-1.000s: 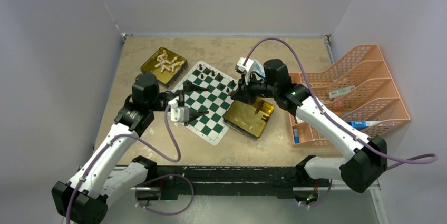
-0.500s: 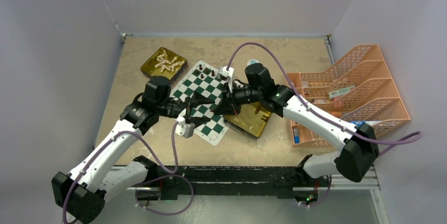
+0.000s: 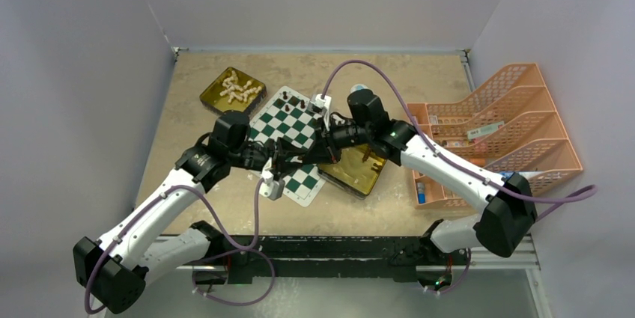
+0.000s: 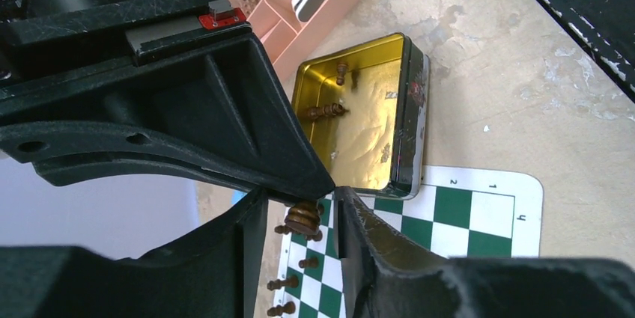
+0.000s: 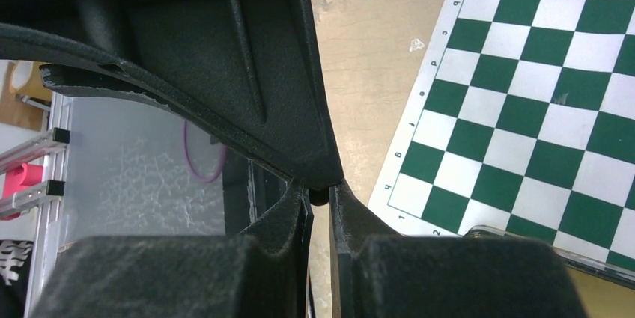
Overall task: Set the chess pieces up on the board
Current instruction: Place the chess piece on the chessboard, then adjust the chess piece on the chessboard.
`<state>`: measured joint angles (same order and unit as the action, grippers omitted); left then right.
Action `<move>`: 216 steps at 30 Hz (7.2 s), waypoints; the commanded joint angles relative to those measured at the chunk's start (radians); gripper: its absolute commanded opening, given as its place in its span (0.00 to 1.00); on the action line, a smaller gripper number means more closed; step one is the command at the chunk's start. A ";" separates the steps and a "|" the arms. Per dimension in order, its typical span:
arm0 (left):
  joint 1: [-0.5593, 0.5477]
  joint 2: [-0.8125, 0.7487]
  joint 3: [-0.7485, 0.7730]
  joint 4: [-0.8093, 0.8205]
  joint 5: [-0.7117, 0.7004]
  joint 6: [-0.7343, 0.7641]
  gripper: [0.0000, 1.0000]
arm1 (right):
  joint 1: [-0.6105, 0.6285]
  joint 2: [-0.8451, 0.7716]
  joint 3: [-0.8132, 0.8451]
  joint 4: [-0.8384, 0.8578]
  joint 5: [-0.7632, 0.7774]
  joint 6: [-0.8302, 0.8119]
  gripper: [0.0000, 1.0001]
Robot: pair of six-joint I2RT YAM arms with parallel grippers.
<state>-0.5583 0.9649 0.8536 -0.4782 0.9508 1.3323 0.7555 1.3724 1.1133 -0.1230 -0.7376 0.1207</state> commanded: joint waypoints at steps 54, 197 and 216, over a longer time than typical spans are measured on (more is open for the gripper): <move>-0.019 -0.152 -0.214 0.877 -0.201 -1.202 0.00 | -0.002 -0.300 -0.453 0.949 0.385 0.753 0.36; 0.096 0.387 0.270 0.271 -0.927 -1.713 0.65 | -0.046 0.123 0.047 0.048 1.112 0.428 0.35; 0.115 1.021 0.570 0.460 -1.046 -1.610 0.33 | -0.051 -0.222 -0.195 0.112 1.178 0.396 0.33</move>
<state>-0.4454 1.9377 1.3518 -0.0895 -0.0845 -0.3096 0.7101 1.1450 0.9268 -0.0452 0.3862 0.5278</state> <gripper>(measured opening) 0.345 0.336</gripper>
